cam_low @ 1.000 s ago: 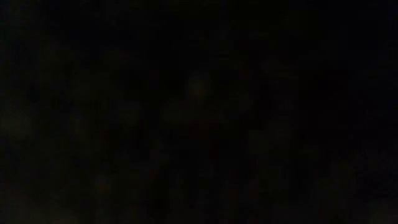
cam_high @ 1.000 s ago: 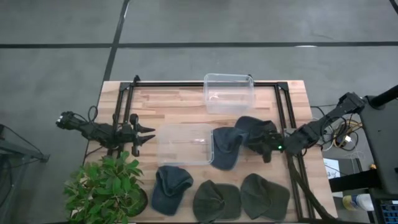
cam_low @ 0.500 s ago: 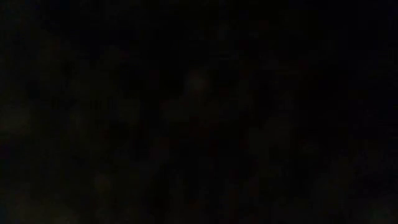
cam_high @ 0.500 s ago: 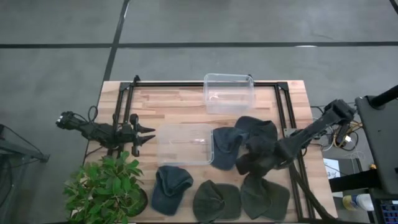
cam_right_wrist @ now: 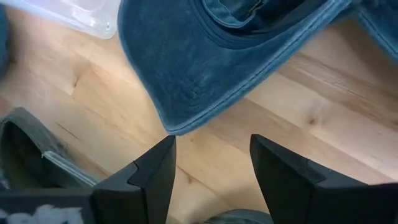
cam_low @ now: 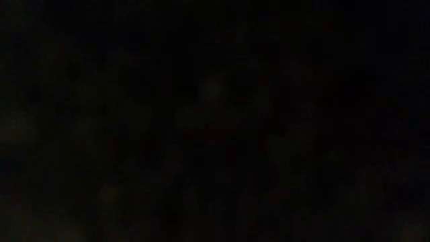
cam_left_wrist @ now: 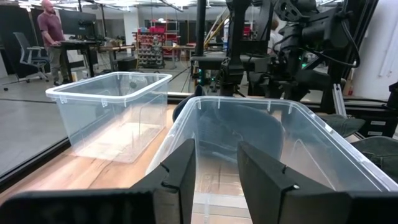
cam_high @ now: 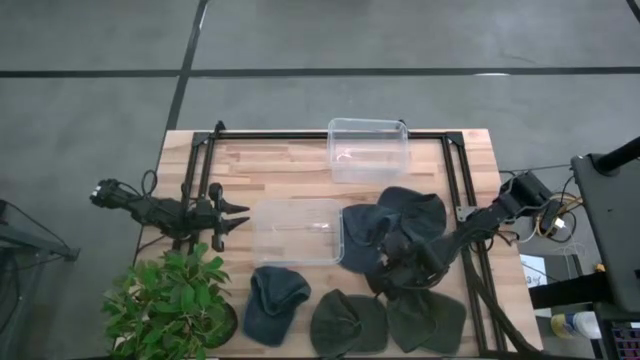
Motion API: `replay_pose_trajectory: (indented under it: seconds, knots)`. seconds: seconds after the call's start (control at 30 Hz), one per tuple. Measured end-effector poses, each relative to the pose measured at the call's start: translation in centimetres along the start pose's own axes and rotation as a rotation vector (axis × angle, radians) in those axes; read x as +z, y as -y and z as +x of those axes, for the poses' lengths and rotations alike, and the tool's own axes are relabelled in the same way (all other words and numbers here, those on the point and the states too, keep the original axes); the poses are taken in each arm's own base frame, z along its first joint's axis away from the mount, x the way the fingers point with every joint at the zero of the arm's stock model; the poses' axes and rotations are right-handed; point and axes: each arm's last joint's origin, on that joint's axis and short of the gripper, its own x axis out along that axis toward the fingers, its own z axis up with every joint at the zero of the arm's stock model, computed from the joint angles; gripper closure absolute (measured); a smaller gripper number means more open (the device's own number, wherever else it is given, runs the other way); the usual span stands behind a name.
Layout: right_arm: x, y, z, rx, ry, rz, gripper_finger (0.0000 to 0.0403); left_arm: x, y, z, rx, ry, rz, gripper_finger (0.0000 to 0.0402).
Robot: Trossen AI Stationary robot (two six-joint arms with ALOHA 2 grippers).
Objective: Pick & Place hat
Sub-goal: Put the middle blue cap into the top transparent bin
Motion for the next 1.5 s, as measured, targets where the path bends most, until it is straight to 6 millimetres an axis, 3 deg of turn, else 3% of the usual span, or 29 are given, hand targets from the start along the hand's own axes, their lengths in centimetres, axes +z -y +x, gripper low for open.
replay_pose_trajectory:
  seconds: [0.63,0.8,1.0,1.13,1.3,1.5]
  knots:
    - [3.0,2.1,2.0,-0.080,0.079,-0.005,0.0211,-0.1,0.0,0.0,0.002,-0.005,0.003,0.0290]
    - [3.3,2.0,2.2,-0.069,0.082,-0.039,0.0261,-0.1,0.0,0.1,0.002,-0.007,0.004,0.0290]
    - [3.4,2.2,2.2,-0.095,0.082,-0.089,0.0372,-0.1,0.0,0.1,0.002,-0.009,0.005,0.0290]
    - [3.4,2.4,2.1,-0.111,0.073,-0.111,0.0387,-0.1,0.0,0.1,0.002,-0.009,0.005,0.0290]
    - [3.8,2.6,0.8,-0.193,0.067,-0.155,0.0389,-0.1,0.0,0.1,0.001,-0.009,0.005,0.0290]
    - [4.9,1.4,-2.5,-0.243,0.066,-0.282,0.0390,-0.1,0.0,0.1,0.001,-0.009,0.005,0.0290]
